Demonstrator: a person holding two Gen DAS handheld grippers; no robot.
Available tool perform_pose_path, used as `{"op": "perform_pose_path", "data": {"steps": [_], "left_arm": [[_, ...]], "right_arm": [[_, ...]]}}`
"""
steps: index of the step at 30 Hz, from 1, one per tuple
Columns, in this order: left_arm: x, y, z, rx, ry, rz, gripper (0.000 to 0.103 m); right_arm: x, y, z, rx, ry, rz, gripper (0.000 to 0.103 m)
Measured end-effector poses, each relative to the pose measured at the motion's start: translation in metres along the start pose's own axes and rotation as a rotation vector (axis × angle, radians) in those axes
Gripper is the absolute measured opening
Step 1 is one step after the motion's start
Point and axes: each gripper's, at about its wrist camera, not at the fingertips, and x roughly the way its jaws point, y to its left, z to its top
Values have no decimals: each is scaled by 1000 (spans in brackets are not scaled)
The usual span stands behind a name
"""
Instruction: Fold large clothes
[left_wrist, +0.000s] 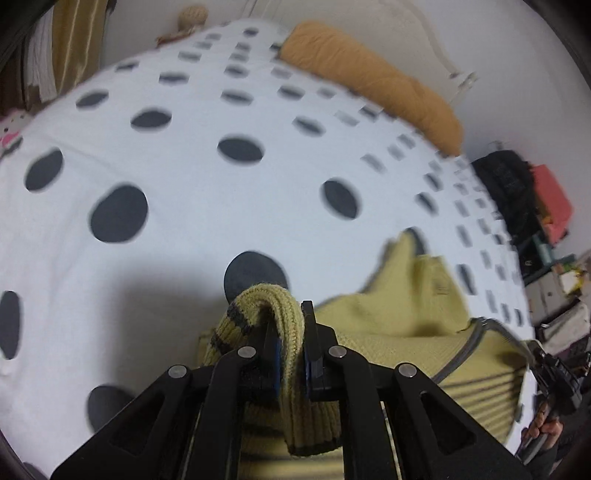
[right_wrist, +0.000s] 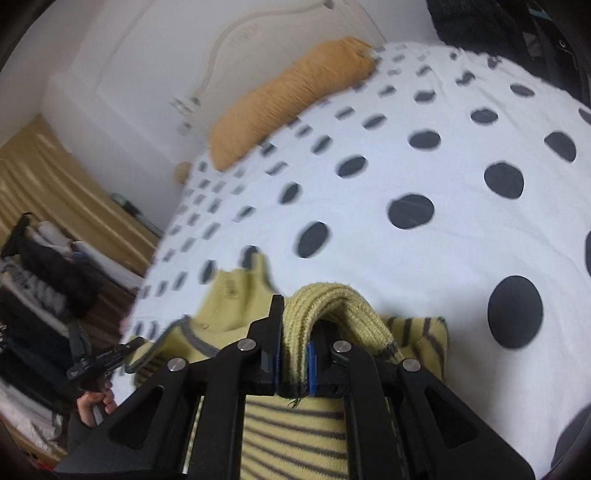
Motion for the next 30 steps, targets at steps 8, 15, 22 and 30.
{"op": "perform_pose_path", "data": {"steps": [8,15,22,30], "left_arm": [[26,32,13,-157,7,-119,13],[10,25,25,-192,32,-172,61],[-27,79,17,-319,-40,-64,92],[-109,65,-134,-167,116,34,93]], "right_arm": [[50,-53,-5,154,136,-64,14],[22,-36,10,127,49,-10,70],[-5,-54,1,194,62,-121,89],[-115,-65,-102,343,85,-166,89]]}}
